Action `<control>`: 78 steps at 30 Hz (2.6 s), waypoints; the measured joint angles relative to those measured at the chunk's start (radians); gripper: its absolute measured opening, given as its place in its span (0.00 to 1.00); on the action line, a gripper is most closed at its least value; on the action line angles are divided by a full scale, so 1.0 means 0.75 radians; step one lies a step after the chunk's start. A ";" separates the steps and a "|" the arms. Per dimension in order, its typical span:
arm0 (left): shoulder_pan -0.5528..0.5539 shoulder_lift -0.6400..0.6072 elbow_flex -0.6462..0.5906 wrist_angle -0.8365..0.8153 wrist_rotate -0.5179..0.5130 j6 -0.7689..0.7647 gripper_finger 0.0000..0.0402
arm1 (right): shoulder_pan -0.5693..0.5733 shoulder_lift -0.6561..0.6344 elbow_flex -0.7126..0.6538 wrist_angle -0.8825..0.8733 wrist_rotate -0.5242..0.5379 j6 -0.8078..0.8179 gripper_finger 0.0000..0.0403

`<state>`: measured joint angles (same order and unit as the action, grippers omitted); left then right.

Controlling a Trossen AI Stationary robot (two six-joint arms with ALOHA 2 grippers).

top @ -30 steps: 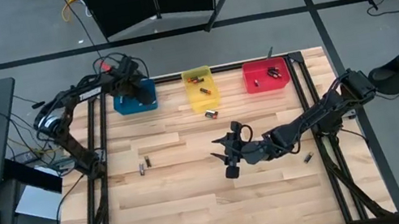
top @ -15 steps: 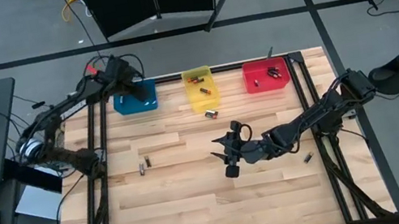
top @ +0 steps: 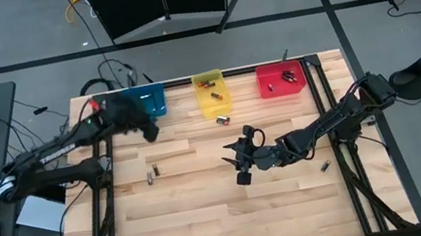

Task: Sort batteries
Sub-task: Put the bottom silver battery into the blue bin

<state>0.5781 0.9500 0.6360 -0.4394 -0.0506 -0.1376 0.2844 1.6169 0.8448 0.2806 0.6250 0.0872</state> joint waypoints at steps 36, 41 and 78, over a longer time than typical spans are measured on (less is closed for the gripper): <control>-1.174 0.061 -0.084 -0.187 0.061 -0.557 0.37 | -0.061 0.000 0.000 0.002 -0.102 -0.001 0.40; -1.249 0.161 -0.084 -0.285 0.113 -0.989 0.37 | -0.061 0.000 0.000 0.002 -0.102 -0.001 0.41; -1.346 0.182 -0.257 -0.316 -0.202 -1.653 0.37 | -0.056 0.000 0.000 0.002 -0.103 0.001 0.40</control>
<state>-0.4313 1.0866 0.4435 -0.6766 -0.2022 -1.3773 0.2424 1.6169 0.8448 0.2821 0.5479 0.0875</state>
